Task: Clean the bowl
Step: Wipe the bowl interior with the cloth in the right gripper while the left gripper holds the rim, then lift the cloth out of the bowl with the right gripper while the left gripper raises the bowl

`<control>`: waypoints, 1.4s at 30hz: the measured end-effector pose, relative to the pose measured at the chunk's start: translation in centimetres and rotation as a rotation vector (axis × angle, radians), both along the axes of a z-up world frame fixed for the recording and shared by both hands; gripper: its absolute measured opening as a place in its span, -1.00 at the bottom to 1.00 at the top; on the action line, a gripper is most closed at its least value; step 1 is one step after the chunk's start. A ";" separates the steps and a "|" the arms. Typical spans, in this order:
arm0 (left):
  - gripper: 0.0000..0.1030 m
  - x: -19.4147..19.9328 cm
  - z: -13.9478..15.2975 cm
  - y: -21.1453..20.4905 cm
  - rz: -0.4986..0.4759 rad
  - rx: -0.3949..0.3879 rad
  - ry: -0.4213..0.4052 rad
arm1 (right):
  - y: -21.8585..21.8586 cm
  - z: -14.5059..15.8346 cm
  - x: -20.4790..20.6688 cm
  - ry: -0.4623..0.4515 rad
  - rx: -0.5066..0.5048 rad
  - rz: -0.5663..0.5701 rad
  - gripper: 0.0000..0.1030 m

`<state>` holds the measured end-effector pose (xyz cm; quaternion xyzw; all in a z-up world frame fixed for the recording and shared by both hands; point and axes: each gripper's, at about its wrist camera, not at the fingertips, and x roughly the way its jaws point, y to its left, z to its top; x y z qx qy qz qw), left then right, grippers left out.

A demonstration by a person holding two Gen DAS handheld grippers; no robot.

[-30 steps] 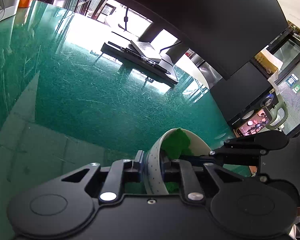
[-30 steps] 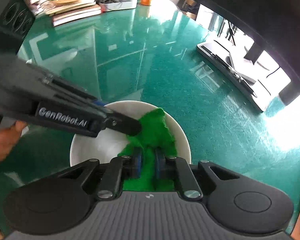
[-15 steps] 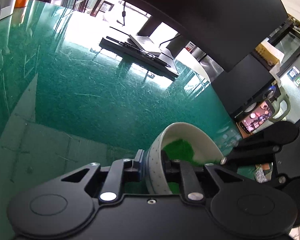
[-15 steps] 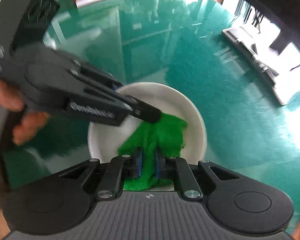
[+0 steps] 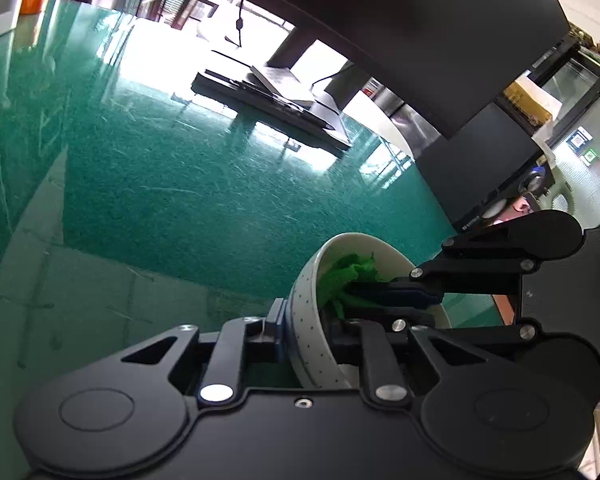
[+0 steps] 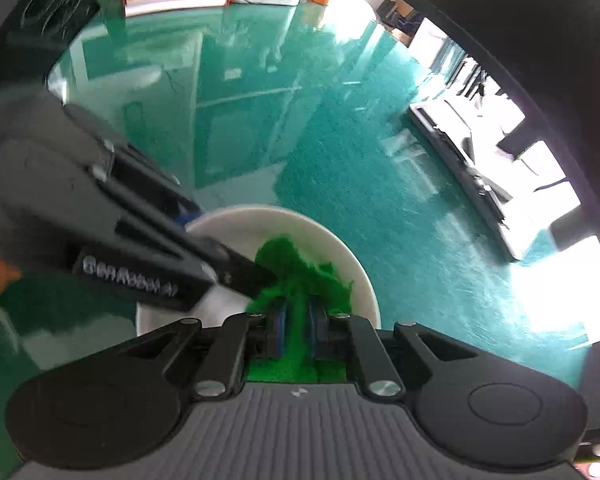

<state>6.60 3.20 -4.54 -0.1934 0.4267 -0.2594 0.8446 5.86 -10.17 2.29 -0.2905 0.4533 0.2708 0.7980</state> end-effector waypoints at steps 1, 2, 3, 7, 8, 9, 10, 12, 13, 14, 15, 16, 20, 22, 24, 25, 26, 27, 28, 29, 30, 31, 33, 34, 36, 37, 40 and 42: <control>-0.67 0.0 0.0 0.1 0.003 -0.001 0.000 | -0.3 0.1 0.5 0.026 0.025 -0.008 -0.79; -0.69 0.0 0.0 0.1 0.007 -0.002 0.000 | -0.6 0.1 0.8 0.062 0.057 -0.017 -0.79; -0.69 0.0 0.0 0.2 0.010 -0.002 0.000 | -0.7 0.2 0.9 0.088 0.080 -0.019 -0.79; -0.70 0.0 0.0 0.2 0.019 0.005 -0.005 | -1.2 0.5 0.3 0.196 0.150 0.024 -0.74; -0.70 -0.1 0.0 0.2 0.019 0.010 -0.008 | -1.2 0.5 0.0 0.211 0.141 0.044 -0.74; -0.70 -0.1 0.0 0.1 0.018 0.015 -0.010 | -1.2 0.6 -0.4 0.227 0.132 0.063 -0.74; -0.70 -0.2 0.0 0.1 0.016 0.018 -0.012 | -1.2 0.7 -0.5 0.228 0.115 0.073 -0.74; -0.70 -0.2 0.1 0.0 0.012 0.027 -0.015 | -1.0 0.7 -0.9 0.199 0.046 0.086 -0.77; -0.69 -0.3 0.2 -0.2 0.007 0.036 -0.018 | -0.9 0.7 -1.1 0.177 0.010 0.089 -0.78; -0.69 -0.3 0.3 -0.3 0.003 0.045 -0.023 | -0.7 0.7 -1.4 0.133 -0.035 0.093 -0.79; -0.69 -0.4 0.3 -0.5 0.001 0.053 -0.026 | -0.5 0.6 -1.7 0.076 -0.088 0.100 -0.81; -0.69 -0.4 0.4 -0.5 0.001 0.058 -0.028 | -0.3 0.8 -1.9 0.030 -0.098 0.087 -0.81; -0.67 -0.4 0.4 -0.5 0.003 0.065 -0.029 | -1.6 2.2 -2.4 -0.071 0.005 -0.002 -0.82; -0.68 -0.5 0.5 -0.6 0.002 0.082 -0.035 | -3.6 3.8 -3.4 -0.138 0.105 -0.087 -0.82; -0.68 -0.5 0.6 -0.9 -0.001 0.101 -0.040 | -5.6 4.8 -4.1 -0.179 0.170 -0.163 -0.82; -0.68 -0.5 0.7 -0.9 -0.002 0.108 -0.042 | -6.6 5.1 -4.3 -0.187 0.205 -0.198 -0.82; -0.68 -0.5 0.7 -1.0 -0.004 0.114 -0.044 | -7.7 5.3 -4.5 -0.190 0.241 -0.232 -0.82; -0.68 -0.5 0.8 -1.1 -0.004 0.121 -0.045 | -9.0 5.2 -4.7 -0.183 0.288 -0.279 -0.82; -0.67 -0.6 0.8 -1.2 -0.004 0.125 -0.046 | -10.4 5.0 -4.8 -0.172 0.340 -0.332 -0.82; -0.67 -0.6 0.9 -1.2 -0.004 0.130 -0.047 | -11.8 4.8 -4.9 -0.161 0.391 -0.384 -0.82; -0.67 -0.7 0.9 -1.3 -0.005 0.139 -0.049 | -13.3 4.2 -4.9 -0.133 0.459 -0.440 -0.82; -0.66 -0.7 1.0 -1.5 -0.006 0.148 -0.051 | -14.6 3.4 -4.5 -0.101 0.529 -0.483 -0.82; -0.65 -0.8 1.1 -1.7 -0.006 0.165 -0.056 | -17.5 1.1 -4.0 -0.001 0.727 -0.572 -0.82; -0.65 -0.9 1.2 -1.9 -0.005 0.173 -0.058 | -18.2 0.3 -3.8 0.031 0.793 -0.597 -0.82; -0.65 -0.9 1.2 -2.1 -0.001 0.182 -0.058 | -19.1 -1.4 -3.4 0.093 0.903 -0.619 -0.82; -0.64 -1.0 1.2 -2.2 0.002 0.186 -0.058 | -19.4 -2.4 -3.2 0.128 0.951 -0.620 -0.82; -0.63 -1.1 1.4 -2.5 0.010 0.202 -0.062 | -19.6 -3.7 -2.8 0.177 1.012 -0.614 -0.81; -0.61 -1.3 1.5 -2.8 0.014 0.219 -0.069 | -19.6 -4.4 -2.6 0.216 1.066 -0.599 -0.82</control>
